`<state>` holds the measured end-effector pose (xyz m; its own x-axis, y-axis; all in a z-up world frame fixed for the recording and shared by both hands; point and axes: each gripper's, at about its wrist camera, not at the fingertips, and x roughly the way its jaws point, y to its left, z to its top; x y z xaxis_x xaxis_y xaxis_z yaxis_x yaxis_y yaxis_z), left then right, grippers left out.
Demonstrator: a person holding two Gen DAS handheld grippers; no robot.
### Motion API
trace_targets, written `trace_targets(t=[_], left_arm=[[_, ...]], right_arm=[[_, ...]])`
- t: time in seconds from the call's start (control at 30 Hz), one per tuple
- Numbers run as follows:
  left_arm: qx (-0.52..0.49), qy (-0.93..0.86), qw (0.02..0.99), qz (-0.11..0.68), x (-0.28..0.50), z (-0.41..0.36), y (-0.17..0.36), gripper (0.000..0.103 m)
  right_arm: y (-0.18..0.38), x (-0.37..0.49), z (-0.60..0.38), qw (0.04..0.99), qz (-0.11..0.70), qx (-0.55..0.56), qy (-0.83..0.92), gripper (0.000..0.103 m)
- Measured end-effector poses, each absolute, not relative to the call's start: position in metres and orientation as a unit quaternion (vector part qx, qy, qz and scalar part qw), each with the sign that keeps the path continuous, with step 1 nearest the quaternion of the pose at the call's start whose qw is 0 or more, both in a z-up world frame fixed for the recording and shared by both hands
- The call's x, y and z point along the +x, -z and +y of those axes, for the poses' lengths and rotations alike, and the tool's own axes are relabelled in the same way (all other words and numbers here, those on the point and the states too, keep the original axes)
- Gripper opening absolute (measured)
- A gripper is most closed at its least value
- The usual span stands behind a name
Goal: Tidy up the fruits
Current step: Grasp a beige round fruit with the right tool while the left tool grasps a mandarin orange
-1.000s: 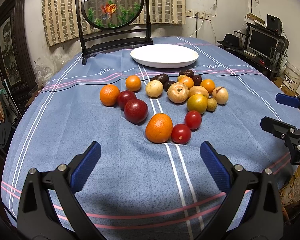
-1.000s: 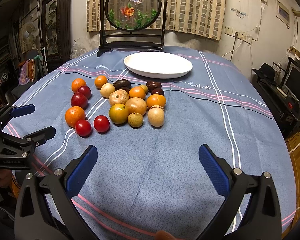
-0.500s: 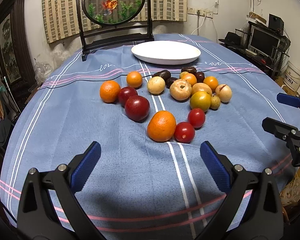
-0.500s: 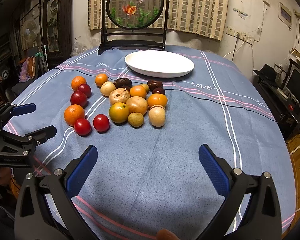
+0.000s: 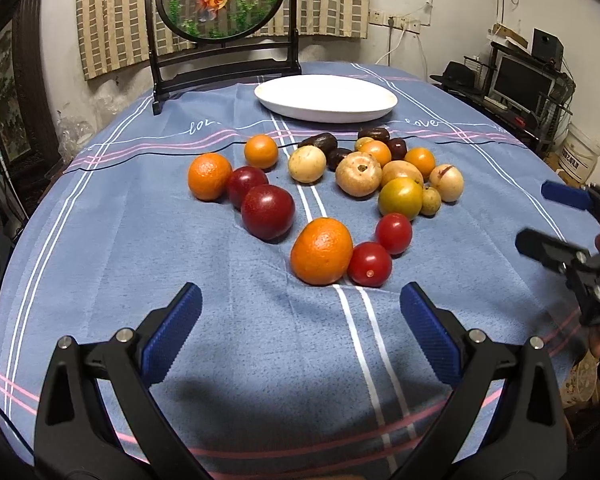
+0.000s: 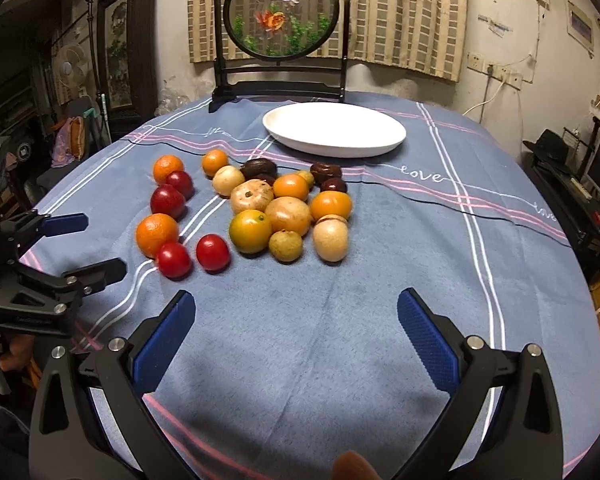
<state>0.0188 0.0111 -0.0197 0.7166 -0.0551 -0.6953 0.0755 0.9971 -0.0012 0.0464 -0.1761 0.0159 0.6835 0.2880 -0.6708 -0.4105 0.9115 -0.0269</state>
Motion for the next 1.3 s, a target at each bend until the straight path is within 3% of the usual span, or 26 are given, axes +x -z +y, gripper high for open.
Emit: trace_targets(t=[0.23,0.53,0.7,0.87,1.0,1.13,1.23,1.27,1.3], left_arm=[[0.004,0.058,0.924,0.378,0.024,0.016,0.029,0.101],[-0.061,0.065,0.92,0.382,0.03,0.035,0.032,0.101],[-0.088,0.067,0.916,0.386,0.032,0.044,0.035,0.101],[-0.097,0.071,0.912,0.393,0.034,0.046,0.038,0.101],[-0.091,0.072,0.913,0.392,0.034,0.044,0.037,0.101],[-0.08,0.072,0.911,0.397,0.038,0.04,0.036,0.098],[-0.071,0.069,0.912,0.398,0.042,0.037,0.034,0.078],[-0.068,0.073,0.911,0.401,0.046,0.035,0.035,0.063],[-0.069,0.078,0.907,0.409,0.05,0.034,0.037,0.054]], right_arm=[[-0.002,0.074,-0.183,0.899,0.391,-0.059,-0.189,0.101],[0.006,0.111,-0.178,0.891,0.405,-0.058,-0.198,0.076],[0.01,0.132,-0.177,0.885,0.416,-0.046,-0.202,0.055],[0.012,0.147,-0.177,0.879,0.429,-0.026,-0.206,0.048],[0.016,0.152,-0.177,0.871,0.441,-0.017,-0.218,0.034],[0.02,0.159,-0.181,0.861,0.456,-0.002,-0.222,0.034],[0.022,0.163,-0.189,0.855,0.462,0.023,-0.233,0.032],[0.023,0.163,-0.191,0.853,0.463,0.032,-0.238,0.032],[0.024,0.164,-0.194,0.851,0.464,0.039,-0.241,0.032]])
